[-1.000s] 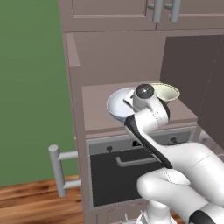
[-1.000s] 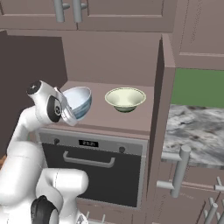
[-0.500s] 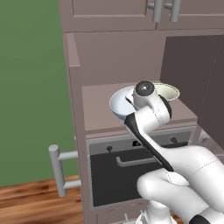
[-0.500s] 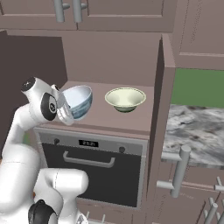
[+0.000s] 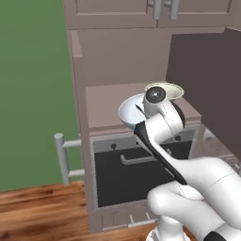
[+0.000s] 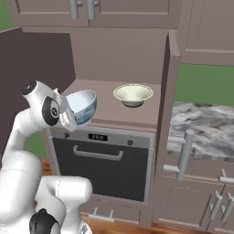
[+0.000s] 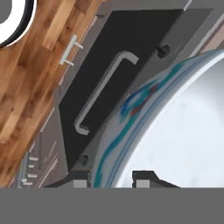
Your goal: Move the bowls from the cabinet to the plates on the dining table.
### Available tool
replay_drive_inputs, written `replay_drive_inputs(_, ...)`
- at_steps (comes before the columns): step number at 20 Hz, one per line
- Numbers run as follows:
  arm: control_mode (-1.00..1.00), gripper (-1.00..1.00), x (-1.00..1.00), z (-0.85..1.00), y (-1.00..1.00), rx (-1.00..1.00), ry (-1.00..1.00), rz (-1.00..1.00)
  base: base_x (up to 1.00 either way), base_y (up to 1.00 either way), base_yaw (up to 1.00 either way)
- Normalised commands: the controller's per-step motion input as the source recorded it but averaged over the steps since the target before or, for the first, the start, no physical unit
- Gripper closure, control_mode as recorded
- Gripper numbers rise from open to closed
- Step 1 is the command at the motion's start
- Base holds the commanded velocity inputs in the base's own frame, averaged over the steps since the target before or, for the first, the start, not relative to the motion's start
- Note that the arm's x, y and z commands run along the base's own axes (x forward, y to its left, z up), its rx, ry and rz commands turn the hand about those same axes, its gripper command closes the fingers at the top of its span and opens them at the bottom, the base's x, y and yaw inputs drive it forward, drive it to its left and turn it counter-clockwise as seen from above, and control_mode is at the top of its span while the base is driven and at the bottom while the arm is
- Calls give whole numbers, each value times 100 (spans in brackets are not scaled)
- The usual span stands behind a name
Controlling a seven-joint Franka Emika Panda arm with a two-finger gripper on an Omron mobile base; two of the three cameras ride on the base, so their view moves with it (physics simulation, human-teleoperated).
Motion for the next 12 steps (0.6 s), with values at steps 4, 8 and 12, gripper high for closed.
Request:
replay_drive_inputs(4,100,100,0,0,0,0,0,0,-100,1,0)
replay_drive_inputs(8,100,100,0,0,0,0,0,0,-88,0,0)
replay_drive_inputs(12,100,100,0,0,0,0,0,0,-65,0,-9)
